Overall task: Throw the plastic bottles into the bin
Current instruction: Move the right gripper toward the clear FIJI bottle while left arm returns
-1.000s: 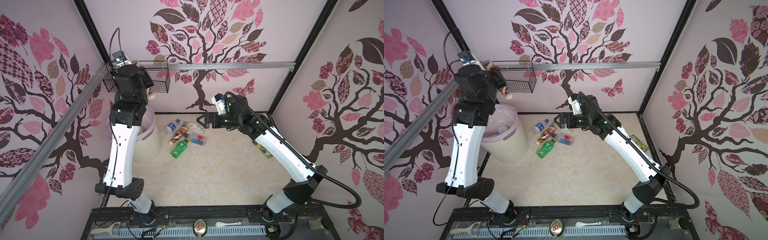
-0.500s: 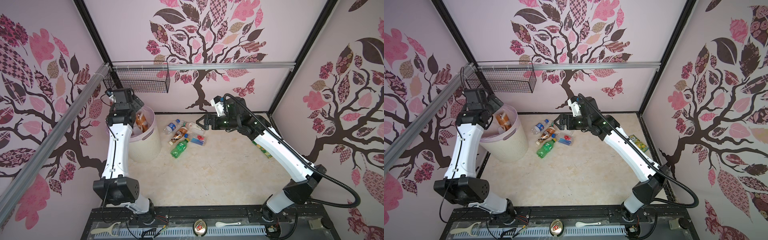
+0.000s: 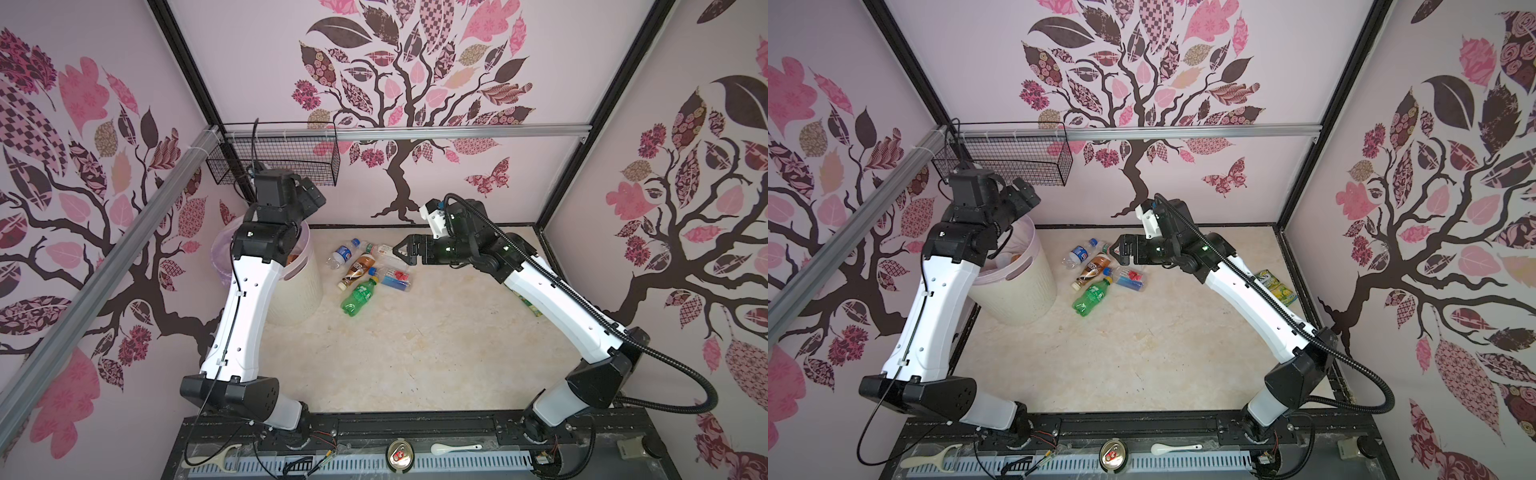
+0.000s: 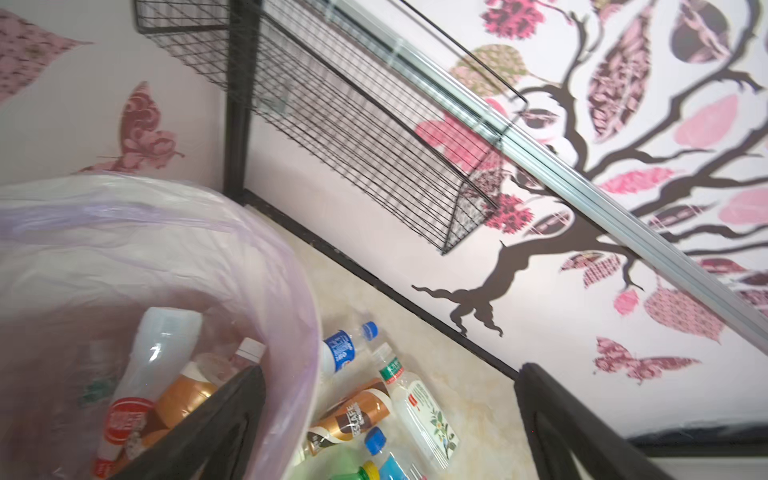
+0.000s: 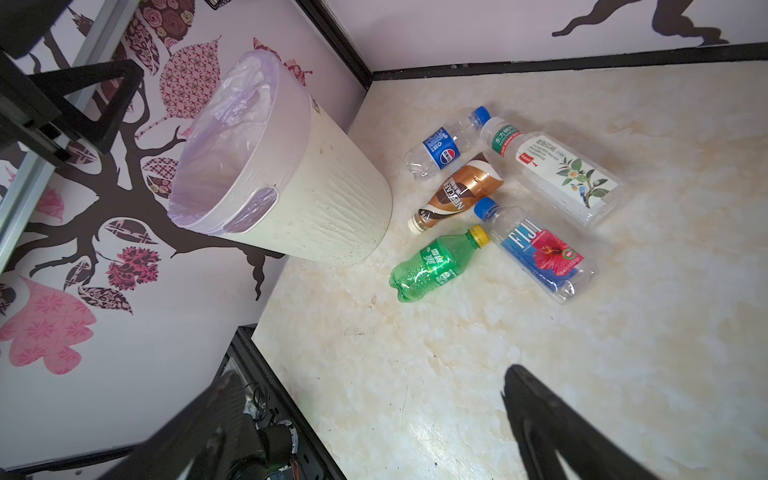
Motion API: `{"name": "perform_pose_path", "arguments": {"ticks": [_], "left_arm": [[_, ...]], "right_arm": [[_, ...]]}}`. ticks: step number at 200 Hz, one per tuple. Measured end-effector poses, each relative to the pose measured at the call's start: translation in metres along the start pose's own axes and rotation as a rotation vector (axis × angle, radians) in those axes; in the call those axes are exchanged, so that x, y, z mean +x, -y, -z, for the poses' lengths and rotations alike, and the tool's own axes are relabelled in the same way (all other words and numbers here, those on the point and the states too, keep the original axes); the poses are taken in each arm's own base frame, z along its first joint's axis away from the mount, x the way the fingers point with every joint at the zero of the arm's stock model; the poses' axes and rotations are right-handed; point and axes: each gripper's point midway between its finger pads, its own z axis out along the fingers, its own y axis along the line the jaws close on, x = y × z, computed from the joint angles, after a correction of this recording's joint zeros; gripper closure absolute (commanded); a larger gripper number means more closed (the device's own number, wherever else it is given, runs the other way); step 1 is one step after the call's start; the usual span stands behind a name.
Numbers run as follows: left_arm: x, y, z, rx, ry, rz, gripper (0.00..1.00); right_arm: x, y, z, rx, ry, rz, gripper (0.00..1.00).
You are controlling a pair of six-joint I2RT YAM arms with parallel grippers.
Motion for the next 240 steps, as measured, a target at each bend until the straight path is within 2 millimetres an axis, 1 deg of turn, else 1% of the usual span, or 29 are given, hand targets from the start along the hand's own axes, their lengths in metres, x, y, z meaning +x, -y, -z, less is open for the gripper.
{"name": "perform_pose_path", "arguments": {"ticks": [27, 44, 63, 76, 83, 102, 113, 131, 151, 168, 189, 198, 212, 240], "left_arm": [[0.036, 0.046, 0.007, 0.125, -0.074, -0.023, 0.02], [0.064, 0.068, 0.012, 0.182, -0.128, -0.057, 0.02], [0.099, 0.085, 0.015, 0.229, -0.201, -0.095, 0.02], [0.123, 0.088, 0.014, 0.243, -0.252, -0.109, 0.02], [0.135, 0.085, 0.012, 0.245, -0.278, -0.107, 0.02], [0.167, 0.071, 0.007, 0.224, -0.361, -0.098, 0.02], [0.182, 0.064, 0.006, 0.216, -0.400, -0.091, 0.02], [0.203, 0.057, 0.007, 0.218, -0.463, -0.082, 0.02], [0.226, 0.048, 0.010, 0.226, -0.527, -0.064, 0.02], [0.245, 0.040, 0.014, 0.245, -0.573, -0.036, 0.02], [0.273, 0.029, 0.020, 0.263, -0.646, 0.002, 0.02], [0.281, 0.027, 0.021, 0.273, -0.668, 0.013, 0.02], [0.292, 0.024, 0.023, 0.280, -0.698, 0.029, 0.02], [0.307, 0.013, 0.028, 0.274, -0.733, 0.064, 0.02]], "right_arm": [[0.001, 0.008, -0.001, 0.034, 0.008, 0.006, 0.01], [0.005, 0.021, -0.003, 0.074, 0.004, 0.004, 0.00], [0.019, 0.041, -0.005, 0.120, -0.017, -0.022, 0.00], [0.029, 0.060, -0.006, 0.161, -0.025, -0.048, 0.00], [0.034, 0.070, -0.005, 0.182, -0.027, -0.058, 0.01], [0.051, 0.098, -0.007, 0.253, -0.039, -0.076, 0.01], [0.062, 0.113, -0.011, 0.286, -0.049, -0.080, 0.00], [0.085, 0.139, -0.020, 0.337, -0.085, -0.081, 0.01], [0.104, 0.159, -0.028, 0.372, -0.115, -0.067, 0.01], [0.105, 0.169, -0.038, 0.387, -0.115, -0.041, 0.01], [0.103, 0.180, -0.057, 0.399, -0.108, 0.019, 0.01], [0.104, 0.185, -0.064, 0.403, -0.111, 0.044, 0.00], [0.107, 0.193, -0.077, 0.408, -0.123, 0.082, 0.01], [0.115, 0.205, -0.101, 0.398, -0.166, 0.158, 0.00]]}}
